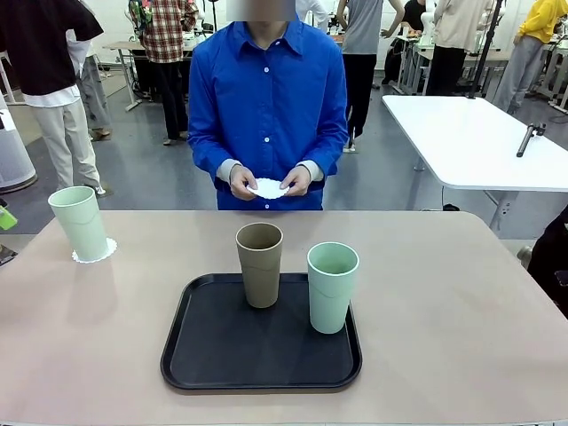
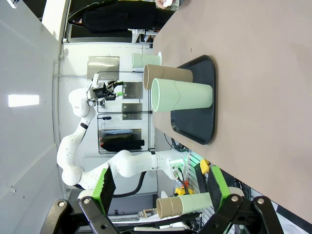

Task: Place coasters on the table and set cups on them.
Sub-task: Take one Reusable plastic cup from the Flat Tray and place it on a coaster set by the human.

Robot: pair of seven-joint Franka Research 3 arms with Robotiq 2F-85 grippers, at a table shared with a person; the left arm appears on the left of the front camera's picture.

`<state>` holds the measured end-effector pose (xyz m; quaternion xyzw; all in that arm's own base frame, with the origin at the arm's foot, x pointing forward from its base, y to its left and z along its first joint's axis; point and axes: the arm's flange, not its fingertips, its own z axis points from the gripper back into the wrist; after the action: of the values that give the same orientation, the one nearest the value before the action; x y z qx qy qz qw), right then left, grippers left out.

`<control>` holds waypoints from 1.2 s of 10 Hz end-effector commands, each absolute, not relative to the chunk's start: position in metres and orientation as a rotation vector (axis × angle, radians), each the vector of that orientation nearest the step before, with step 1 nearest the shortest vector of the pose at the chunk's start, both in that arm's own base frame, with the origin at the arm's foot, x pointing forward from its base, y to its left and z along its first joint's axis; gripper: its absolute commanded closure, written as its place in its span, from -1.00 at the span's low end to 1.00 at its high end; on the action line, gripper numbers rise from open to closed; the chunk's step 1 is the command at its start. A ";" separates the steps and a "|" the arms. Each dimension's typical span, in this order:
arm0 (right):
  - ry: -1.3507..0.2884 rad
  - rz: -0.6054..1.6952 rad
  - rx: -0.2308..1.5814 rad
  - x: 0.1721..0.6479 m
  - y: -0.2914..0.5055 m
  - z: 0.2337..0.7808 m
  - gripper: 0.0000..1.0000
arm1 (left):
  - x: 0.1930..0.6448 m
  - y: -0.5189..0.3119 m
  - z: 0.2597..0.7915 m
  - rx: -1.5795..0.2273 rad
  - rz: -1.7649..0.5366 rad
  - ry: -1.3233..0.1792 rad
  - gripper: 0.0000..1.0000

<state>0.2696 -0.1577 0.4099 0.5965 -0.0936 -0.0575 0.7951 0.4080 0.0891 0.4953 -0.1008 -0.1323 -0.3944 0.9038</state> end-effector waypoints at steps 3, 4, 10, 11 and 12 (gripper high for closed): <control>-0.215 -0.112 1.293 0.268 -0.158 0.410 -1.00 | 0.408 0.089 0.495 -0.209 -0.815 -0.273 -1.00; -0.215 -0.112 1.293 0.268 -0.158 0.410 -1.00 | 0.392 0.080 0.492 -0.085 -0.700 -0.259 -1.00; -0.215 -0.112 1.293 0.268 -0.158 0.410 -1.00 | 0.331 0.042 0.475 -0.071 -0.495 -0.055 -1.00; -0.215 -0.112 1.293 0.268 -0.158 0.410 -1.00 | 0.331 0.042 0.475 -0.071 -0.495 -0.055 -1.00; -0.215 -0.112 1.293 0.268 -0.158 0.410 -1.00 | 0.308 0.029 0.481 -0.086 -0.468 -0.041 -1.00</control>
<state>0.2696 -0.1577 0.4099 0.5964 -0.0935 -0.0575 0.7951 0.3146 0.0331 0.4777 -0.0445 -0.0224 -0.2342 0.9709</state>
